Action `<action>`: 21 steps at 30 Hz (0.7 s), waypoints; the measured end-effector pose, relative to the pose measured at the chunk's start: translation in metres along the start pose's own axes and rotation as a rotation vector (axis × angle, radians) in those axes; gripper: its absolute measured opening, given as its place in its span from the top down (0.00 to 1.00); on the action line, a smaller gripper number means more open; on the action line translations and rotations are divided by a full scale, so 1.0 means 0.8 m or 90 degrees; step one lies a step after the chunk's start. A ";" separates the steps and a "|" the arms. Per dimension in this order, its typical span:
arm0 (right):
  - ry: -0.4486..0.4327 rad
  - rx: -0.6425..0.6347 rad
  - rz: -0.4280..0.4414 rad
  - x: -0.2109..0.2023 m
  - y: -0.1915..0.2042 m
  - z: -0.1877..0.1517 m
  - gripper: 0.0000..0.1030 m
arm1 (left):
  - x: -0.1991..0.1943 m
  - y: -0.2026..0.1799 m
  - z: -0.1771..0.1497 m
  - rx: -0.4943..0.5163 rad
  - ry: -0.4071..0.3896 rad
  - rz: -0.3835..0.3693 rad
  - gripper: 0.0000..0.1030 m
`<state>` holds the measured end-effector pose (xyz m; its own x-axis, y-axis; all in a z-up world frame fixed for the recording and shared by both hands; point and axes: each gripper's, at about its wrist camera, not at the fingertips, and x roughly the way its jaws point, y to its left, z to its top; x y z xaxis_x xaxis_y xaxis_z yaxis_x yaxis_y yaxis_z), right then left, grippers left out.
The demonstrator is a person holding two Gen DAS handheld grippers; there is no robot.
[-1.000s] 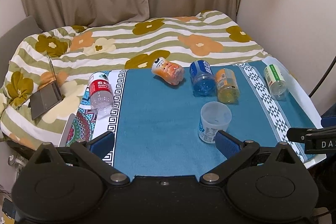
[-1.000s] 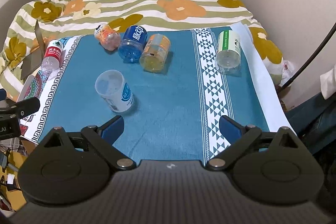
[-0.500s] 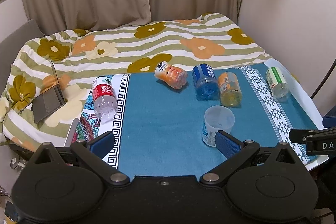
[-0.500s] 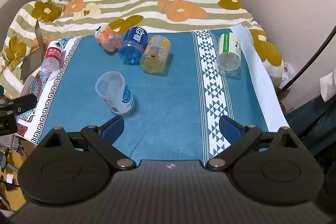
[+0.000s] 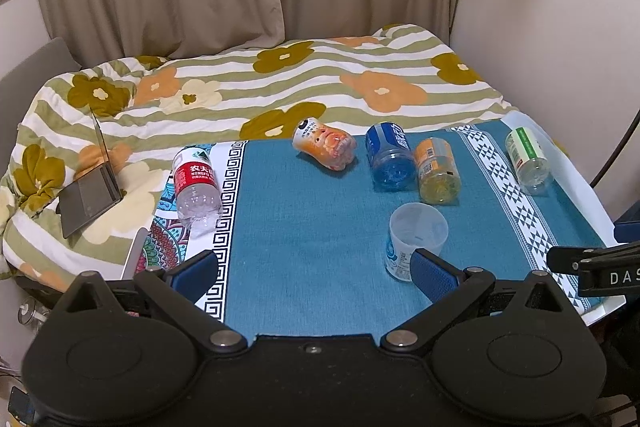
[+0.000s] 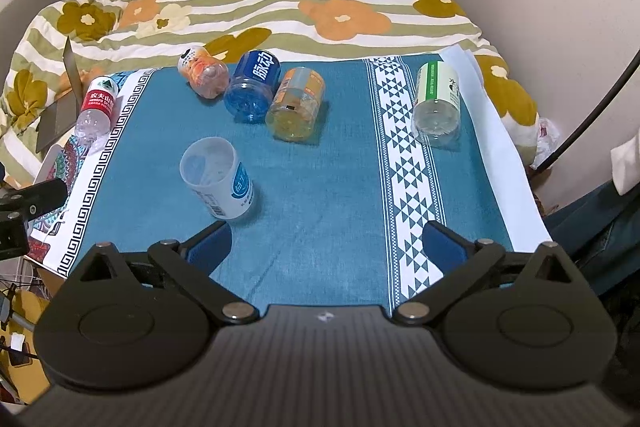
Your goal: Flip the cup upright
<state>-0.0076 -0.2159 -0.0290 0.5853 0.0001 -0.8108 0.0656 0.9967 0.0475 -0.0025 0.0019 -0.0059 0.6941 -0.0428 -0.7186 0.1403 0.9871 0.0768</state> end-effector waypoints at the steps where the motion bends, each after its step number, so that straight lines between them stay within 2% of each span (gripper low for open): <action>1: 0.000 0.000 -0.001 0.000 0.000 0.000 0.00 | 0.000 0.000 0.000 0.000 0.000 -0.001 0.00; 21: 0.000 0.003 0.000 0.002 -0.002 0.001 0.00 | 0.005 0.003 0.004 -0.010 -0.002 0.006 0.00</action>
<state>-0.0059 -0.2174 -0.0299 0.5848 -0.0004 -0.8112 0.0692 0.9964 0.0494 0.0031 0.0032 -0.0063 0.6977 -0.0335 -0.7156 0.1219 0.9899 0.0725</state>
